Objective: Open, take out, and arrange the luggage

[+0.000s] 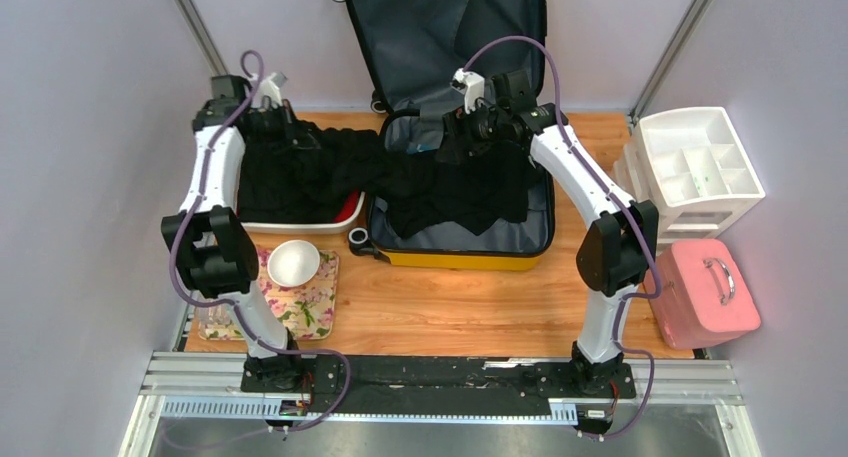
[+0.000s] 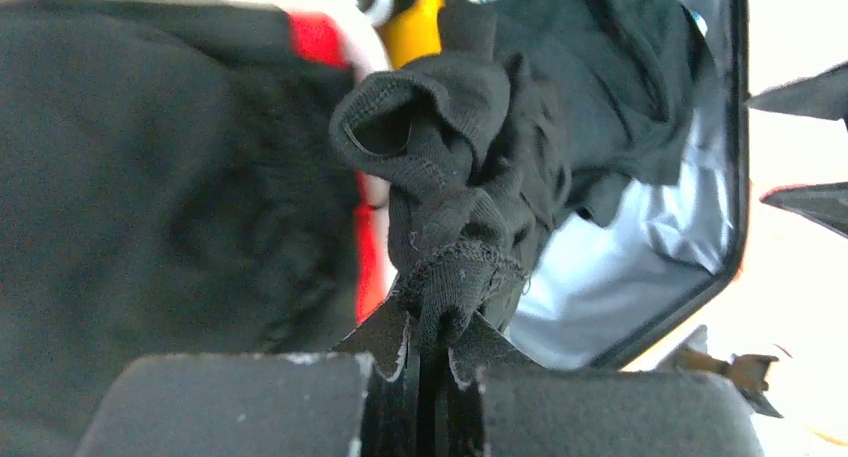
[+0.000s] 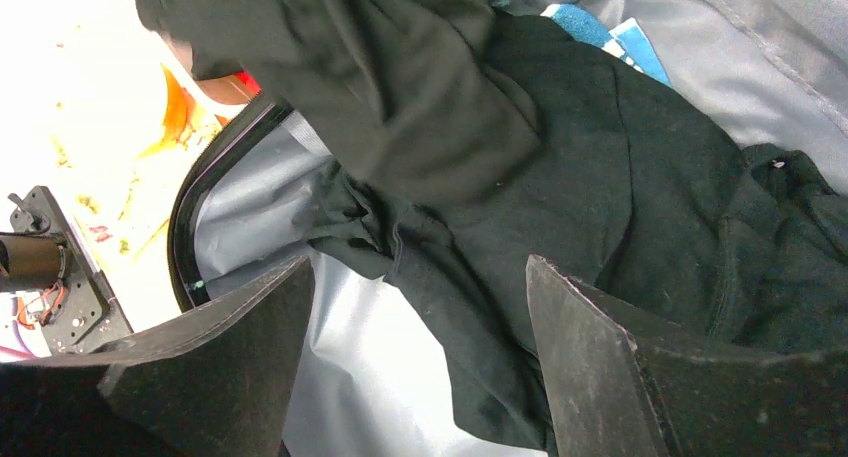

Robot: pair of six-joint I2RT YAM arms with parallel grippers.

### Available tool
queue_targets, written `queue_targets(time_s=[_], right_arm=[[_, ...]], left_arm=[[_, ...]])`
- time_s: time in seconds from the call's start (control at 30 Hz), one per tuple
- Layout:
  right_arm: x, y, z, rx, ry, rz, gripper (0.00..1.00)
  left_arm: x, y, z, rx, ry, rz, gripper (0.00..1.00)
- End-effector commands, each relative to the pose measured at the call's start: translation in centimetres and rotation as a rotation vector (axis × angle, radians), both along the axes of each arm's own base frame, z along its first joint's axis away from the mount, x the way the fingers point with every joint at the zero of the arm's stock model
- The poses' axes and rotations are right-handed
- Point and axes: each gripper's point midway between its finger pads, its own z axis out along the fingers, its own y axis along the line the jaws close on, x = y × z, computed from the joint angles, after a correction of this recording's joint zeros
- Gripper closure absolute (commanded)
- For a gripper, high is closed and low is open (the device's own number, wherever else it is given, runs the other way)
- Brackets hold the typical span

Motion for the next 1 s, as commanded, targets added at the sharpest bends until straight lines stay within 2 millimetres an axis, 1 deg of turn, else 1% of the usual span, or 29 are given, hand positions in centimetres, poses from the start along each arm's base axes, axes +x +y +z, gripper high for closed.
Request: queue_targets(time_s=[0.0, 0.03, 0.07, 0.1, 0.13, 0.17, 0.2, 0.27, 0.37, 0.4, 0.43, 0.47, 0.5, 0.53, 0.57, 0.6, 0.63, 0.67, 0.7, 0.73, 0.77, 0.8, 0.83, 0.87, 0.93, 0.97], right_arm=[[-0.2, 0.2, 0.7, -0.005, -0.036, 0.016, 0.19], [-0.2, 0.1, 0.6, -0.009, -0.035, 0.019, 0.19], [-0.1, 0.1, 0.7, -0.01, -0.038, 0.017, 0.19], [-0.1, 0.1, 0.7, -0.012, -0.038, 0.018, 0.19], [-0.2, 0.1, 0.7, -0.016, -0.036, 0.02, 0.19], [-0.1, 0.1, 0.7, -0.018, -0.037, 0.02, 0.19], [-0.1, -0.1, 0.8, -0.021, -0.038, 0.017, 0.19], [-0.3, -0.1, 0.5, -0.03, -0.033, 0.025, 0.19], [-0.3, -0.3, 0.4, -0.043, -0.034, 0.027, 0.19], [-0.3, -0.4, 0.3, -0.046, -0.033, 0.026, 0.19], [-0.3, -0.5, 0.2, -0.052, -0.029, 0.024, 0.19], [-0.4, -0.4, 0.2, -0.054, -0.03, 0.029, 0.19], [-0.4, -0.5, 0.1, -0.058, -0.027, 0.028, 0.19], [-0.6, -0.5, 0.1, -0.062, -0.026, 0.032, 0.19], [-0.5, -0.7, -0.1, -0.069, -0.027, 0.029, 0.19], [-0.4, -0.8, -0.1, -0.075, -0.035, 0.029, 0.18], [-0.5, -0.9, -0.5, -0.087, -0.028, 0.03, 0.18], [-0.4, -1.1, -0.9, -0.102, -0.026, 0.026, 0.18], [-0.4, -1.2, -1.2, -0.117, -0.034, 0.036, 0.19], [-0.6, -1.4, -1.9, -0.136, -0.021, 0.044, 0.2], [-0.5, -1.7, -2.4, -0.156, -0.02, 0.049, 0.2], [-0.5, -1.8, -2.9, -0.177, -0.021, 0.051, 0.2], [-0.5, -2.1, -3.6, -0.205, -0.016, 0.059, 0.21], [-0.1, -2.2, -4.5, -0.236, -0.009, 0.053, 0.21], [-0.2, -1.6, -5.2, -0.261, 0.0, 0.067, 0.23], [0.1, -1.1, -5.5, -0.266, -0.002, 0.073, 0.23]], left_arm=[[0.6, 7.5, -0.5, 0.145, 0.001, 0.007, 1.0], [1.0, 9.7, 0.2, 0.165, -0.015, 0.045, 1.0], [1.4, 11.1, -0.4, 0.182, -0.01, 0.071, 1.0], [1.8, 12.5, -0.2, 0.224, -0.033, 0.088, 1.0], [2.1, 13.5, -0.5, 0.247, -0.031, 0.103, 1.0], [2.1, 15.1, -0.6, 0.267, -0.03, 0.128, 1.0], [2.5, 16.2, -1.2, 0.3, -0.036, 0.127, 1.0], [2.6, 17.7, -2.5, 0.322, -0.019, 0.127, 1.0], [2.2, 18.5, -4.5, 0.357, 0.01, 0.093, 1.0], [1.9, 18.3, -5.3, 0.361, 0.021, 0.068, 1.0], [1.7, 18.4, -5.9, 0.365, 0.031, 0.059, 0.94], [1.5, 18.4, -6.4, 0.369, 0.041, 0.052, 0.82], [1.4, 18.6, -6.9, 0.389, 0.05, 0.043, 0.61], [1.4, 19.3, -7.0, 0.407, 0.056, 0.058, 0.54], [1.4, 19.7, -6.8, 0.424, 0.052, 0.072, 0.23], [1.7, 21.1, -6.7, 0.464, 0.054, 0.123, 0.2], [1.9, 21.8, -6.4, 0.497, 0.053, 0.156, 0.19], [2.0, 22.7, -5.6, 0.534, 0.04, 0.193, 0.17], [2.5, 23.7, -4.7, 0.575, 0.015, 0.237, 0.17], [2.8, 24.2, -4.0, 0.591, -0.003, 0.257, 0.17], [3.0, 24.5, -2.5, 0.614, -0.039, 0.28, 0.16], [3.6, 25.3, -1.2, 0.636, -0.072, 0.333, 0.16], [3.8, 25.7, -0.3, 0.652, -0.092, 0.366, 0.16], [3.8, 25.9, 1.4, 0.662, -0.128, 0.406, 0.16], [4.4, 25.8, 3.8, 0.647, -0.206, 0.444, 0.16], [4.2, 25.5, 5.6, 0.643, -0.249, 0.465, 0.15]])
